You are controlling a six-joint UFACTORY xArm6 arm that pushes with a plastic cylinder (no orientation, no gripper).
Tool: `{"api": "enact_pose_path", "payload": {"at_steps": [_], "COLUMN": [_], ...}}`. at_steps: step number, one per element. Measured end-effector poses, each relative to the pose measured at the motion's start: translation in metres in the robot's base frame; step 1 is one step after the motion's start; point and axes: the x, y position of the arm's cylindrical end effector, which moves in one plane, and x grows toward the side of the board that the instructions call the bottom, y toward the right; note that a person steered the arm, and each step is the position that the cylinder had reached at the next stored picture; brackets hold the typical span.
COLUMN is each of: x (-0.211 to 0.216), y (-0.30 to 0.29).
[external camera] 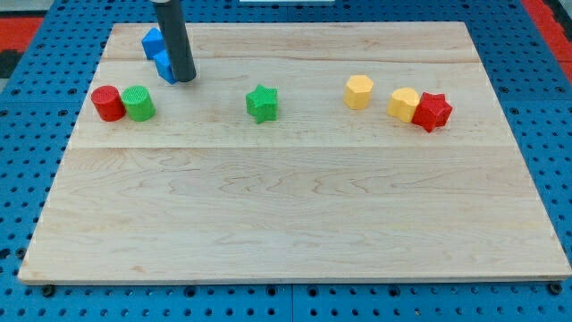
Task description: Drag green star towards top right of the board
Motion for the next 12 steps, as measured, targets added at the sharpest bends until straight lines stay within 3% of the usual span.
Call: {"api": "enact_pose_path", "payload": {"at_steps": [4,8,12], "x": [0.007,0.013,0.004], "y": [0.013,0.092,0.133]}}
